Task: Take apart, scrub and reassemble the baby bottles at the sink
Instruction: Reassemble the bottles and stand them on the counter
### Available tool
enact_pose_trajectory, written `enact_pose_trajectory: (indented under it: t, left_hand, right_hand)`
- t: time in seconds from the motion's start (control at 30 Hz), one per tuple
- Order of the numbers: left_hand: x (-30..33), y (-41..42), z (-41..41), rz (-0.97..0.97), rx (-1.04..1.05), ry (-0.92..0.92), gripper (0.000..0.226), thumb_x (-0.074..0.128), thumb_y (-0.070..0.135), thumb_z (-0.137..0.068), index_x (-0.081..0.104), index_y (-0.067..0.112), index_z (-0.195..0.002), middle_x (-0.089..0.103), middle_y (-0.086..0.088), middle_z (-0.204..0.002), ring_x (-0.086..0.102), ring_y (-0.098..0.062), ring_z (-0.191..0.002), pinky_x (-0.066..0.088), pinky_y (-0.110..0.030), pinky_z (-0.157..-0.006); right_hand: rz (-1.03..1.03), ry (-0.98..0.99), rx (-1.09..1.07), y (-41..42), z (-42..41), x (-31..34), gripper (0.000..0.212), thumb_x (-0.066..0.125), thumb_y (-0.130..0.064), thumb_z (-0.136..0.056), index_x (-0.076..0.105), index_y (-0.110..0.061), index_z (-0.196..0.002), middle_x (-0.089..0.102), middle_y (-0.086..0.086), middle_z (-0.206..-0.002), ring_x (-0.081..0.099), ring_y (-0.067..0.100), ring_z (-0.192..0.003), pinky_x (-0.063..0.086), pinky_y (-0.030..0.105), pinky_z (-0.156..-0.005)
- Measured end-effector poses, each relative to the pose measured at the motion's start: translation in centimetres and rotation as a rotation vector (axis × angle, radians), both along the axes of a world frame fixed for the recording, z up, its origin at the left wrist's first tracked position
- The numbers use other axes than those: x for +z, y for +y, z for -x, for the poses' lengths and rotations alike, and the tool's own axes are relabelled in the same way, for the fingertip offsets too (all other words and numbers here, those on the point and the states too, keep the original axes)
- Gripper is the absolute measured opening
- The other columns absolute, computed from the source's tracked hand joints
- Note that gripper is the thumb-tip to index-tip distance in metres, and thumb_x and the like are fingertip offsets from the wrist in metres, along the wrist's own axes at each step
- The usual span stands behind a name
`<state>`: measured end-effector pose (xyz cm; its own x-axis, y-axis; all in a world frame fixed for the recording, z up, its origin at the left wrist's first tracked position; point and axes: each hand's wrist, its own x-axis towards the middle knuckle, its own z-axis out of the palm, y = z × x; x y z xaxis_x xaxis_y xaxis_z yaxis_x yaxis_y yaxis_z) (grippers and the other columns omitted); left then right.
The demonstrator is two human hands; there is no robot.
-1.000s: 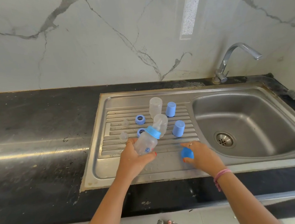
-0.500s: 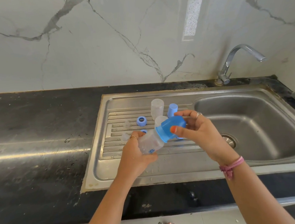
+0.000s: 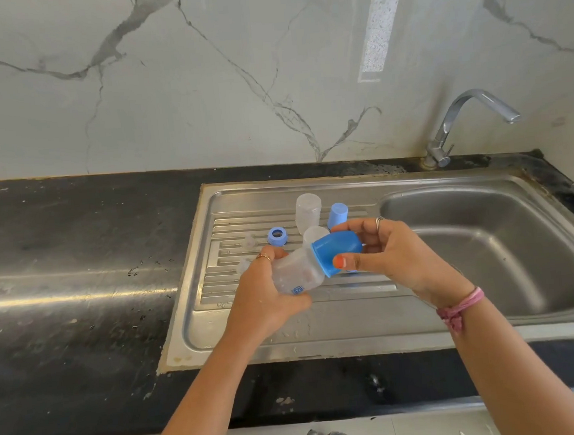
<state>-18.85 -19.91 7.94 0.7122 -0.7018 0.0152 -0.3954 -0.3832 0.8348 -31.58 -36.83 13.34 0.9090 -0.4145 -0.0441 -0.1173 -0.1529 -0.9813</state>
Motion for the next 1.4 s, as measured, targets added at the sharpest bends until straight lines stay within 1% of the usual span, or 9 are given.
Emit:
enact_pose_trajectory:
  t: [0.23,0.37,0.5,0.63,0.73,0.83,1.07,1.27,1.4]
  left_hand:
    - [0.0,-0.6,0.3,0.027,0.056,-0.073,0.07,0.089,0.029,-0.062,0.039,0.039,-0.11,0.047,0.021,-0.092,0.055,-0.003,-0.084,0.039,-0.005,-0.059]
    - [0.4,-0.8,0.0,0.022,0.008,-0.043,0.068,0.087,0.028,-0.064,0.038,0.038,-0.11,0.048,0.02,-0.094,0.056,-0.003,-0.084,0.042,-0.007,-0.061]
    - [0.3,-1.2,0.1,0.026,-0.03,0.078,0.064,0.085,0.028,-0.066,0.04,0.04,-0.11,0.053,0.018,-0.094,0.059,-0.004,-0.085,0.045,-0.009,-0.059]
    - [0.5,-1.5,0.2,0.078,-0.02,0.172,0.055,0.084,0.028,-0.061,0.045,0.044,-0.096,0.057,0.017,-0.086,0.059,0.007,-0.079,0.047,-0.008,-0.054]
    - [0.7,-1.8,0.7,0.097,-0.015,0.24,0.052,0.079,0.036,-0.055,0.046,0.043,-0.095,0.06,0.017,-0.083,0.06,0.006,-0.075,0.053,-0.016,-0.06]
    - [0.9,-2.2,1.2,0.105,-0.021,0.257,0.053,0.078,0.037,-0.055,0.047,0.042,-0.098,0.06,0.014,-0.085,0.06,0.005,-0.075,0.054,-0.017,-0.061]
    - [0.9,-4.0,2.7,0.218,0.054,0.344,0.056,0.082,0.027,-0.061,0.049,0.037,-0.105,0.065,0.007,-0.089,0.066,-0.006,-0.075,0.051,-0.018,-0.055]
    - [0.3,-4.8,2.5,0.264,0.163,0.383,0.053,0.089,0.023,-0.062,0.051,0.029,-0.098,0.066,0.005,-0.086,0.065,-0.007,-0.072,0.051,-0.023,-0.056]
    - [0.4,-5.2,2.6,0.296,0.137,0.424,0.052,0.088,0.021,-0.064,0.051,0.026,-0.1,0.066,0.007,-0.081,0.063,0.0,-0.062,0.047,-0.018,-0.049]
  right_hand:
    - [-0.064,0.074,-0.072,-0.1,-1.0,-0.5,0.051,0.081,-0.039,-0.063,0.07,-0.015,-0.107,0.076,0.004,-0.095,0.073,0.022,-0.087,0.059,0.033,-0.08]
    - [-0.089,0.041,-0.147,0.2,-1.5,-0.1,0.057,0.081,-0.052,-0.055,0.071,-0.013,-0.095,0.075,0.005,-0.085,0.07,0.015,-0.073,0.056,0.021,-0.063]
    - [-0.012,0.057,-0.182,0.5,-2.2,0.1,0.062,0.073,-0.062,-0.056,0.065,-0.015,-0.096,0.072,0.001,-0.08,0.068,0.008,-0.067,0.055,0.019,-0.06]
    - [-0.236,-0.073,-0.005,-0.3,-1.8,0.0,0.052,0.078,-0.036,-0.075,0.058,-0.023,-0.122,0.072,-0.001,-0.109,0.069,0.013,-0.1,0.054,0.021,-0.077]
    - [-0.357,-0.233,0.003,0.4,-2.3,-1.2,0.043,0.068,-0.017,-0.082,0.057,-0.014,-0.123,0.069,0.009,-0.115,0.065,0.023,-0.108,0.053,0.032,-0.087]
    - [-0.428,-0.328,-0.082,1.6,-3.0,-1.9,0.028,0.061,-0.015,-0.084,0.06,-0.011,-0.111,0.069,0.013,-0.106,0.065,0.026,-0.102,0.051,0.045,-0.091]
    - [-0.321,-0.335,-0.306,2.9,-4.2,-1.5,0.011,0.067,-0.031,-0.077,0.071,-0.026,-0.086,0.071,0.02,-0.102,0.067,0.03,-0.095,0.054,0.045,-0.086]
    - [-0.336,-0.292,-0.428,3.6,-5.3,-1.6,0.004,0.064,-0.014,-0.088,0.067,-0.011,-0.087,0.071,0.012,-0.087,0.067,0.015,-0.075,0.057,0.03,-0.068]
    - [-0.322,-0.302,-0.346,2.9,-4.8,-1.8,0.004,0.07,-0.015,-0.086,0.068,-0.017,-0.089,0.071,0.007,-0.086,0.07,0.017,-0.077,0.056,0.026,-0.064]
